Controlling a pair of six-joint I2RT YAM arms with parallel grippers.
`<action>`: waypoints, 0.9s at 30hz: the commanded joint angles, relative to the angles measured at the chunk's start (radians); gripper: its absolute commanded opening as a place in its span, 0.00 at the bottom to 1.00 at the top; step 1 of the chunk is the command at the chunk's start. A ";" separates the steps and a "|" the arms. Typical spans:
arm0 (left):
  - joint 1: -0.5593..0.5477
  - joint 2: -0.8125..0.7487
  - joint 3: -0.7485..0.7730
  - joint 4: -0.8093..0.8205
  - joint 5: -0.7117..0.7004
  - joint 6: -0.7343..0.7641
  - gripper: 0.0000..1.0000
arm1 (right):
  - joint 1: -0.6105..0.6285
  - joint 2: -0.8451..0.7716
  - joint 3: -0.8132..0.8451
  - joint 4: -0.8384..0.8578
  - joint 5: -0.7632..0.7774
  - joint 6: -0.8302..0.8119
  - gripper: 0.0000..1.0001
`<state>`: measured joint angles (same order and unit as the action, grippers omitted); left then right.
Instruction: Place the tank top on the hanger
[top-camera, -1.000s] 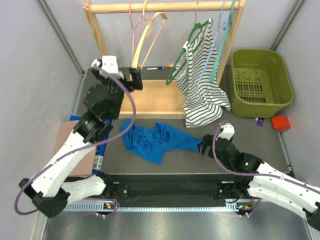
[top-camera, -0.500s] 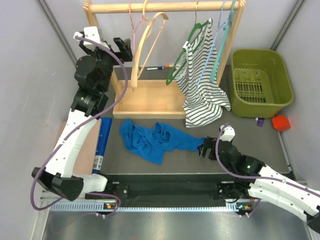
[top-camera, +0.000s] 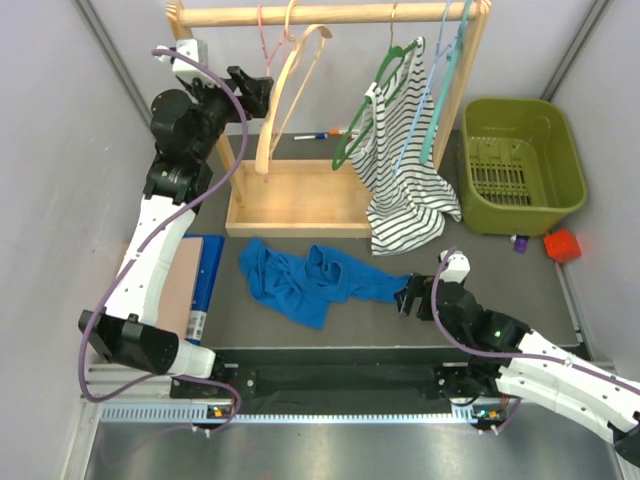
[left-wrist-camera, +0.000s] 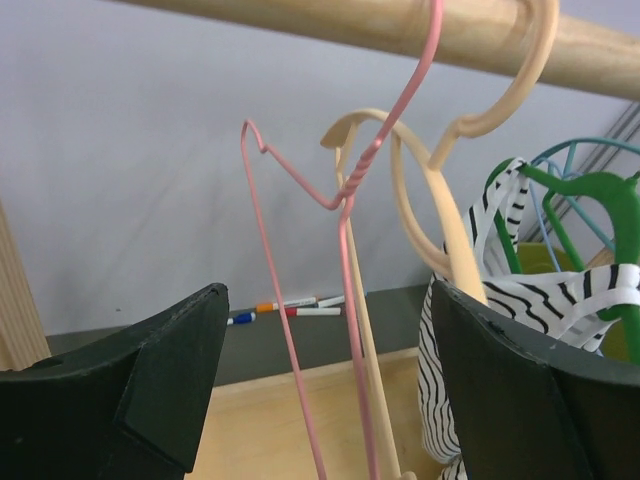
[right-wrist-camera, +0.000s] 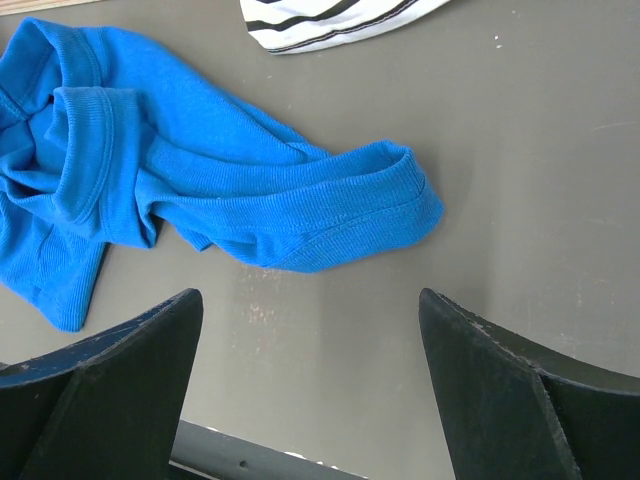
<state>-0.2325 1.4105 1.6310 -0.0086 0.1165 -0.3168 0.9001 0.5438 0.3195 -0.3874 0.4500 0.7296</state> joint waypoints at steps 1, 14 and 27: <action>0.002 0.008 0.009 0.013 0.037 -0.010 0.86 | -0.004 -0.008 0.004 0.027 -0.002 0.008 0.88; 0.002 0.057 0.000 0.012 0.043 -0.007 0.80 | -0.004 -0.001 0.003 0.027 0.001 0.011 0.88; 0.002 0.059 -0.043 0.105 0.115 -0.059 0.26 | -0.004 -0.007 0.001 0.027 0.000 0.011 0.88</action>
<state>-0.2325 1.4948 1.6005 -0.0074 0.2024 -0.3515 0.9001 0.5438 0.3195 -0.3878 0.4500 0.7361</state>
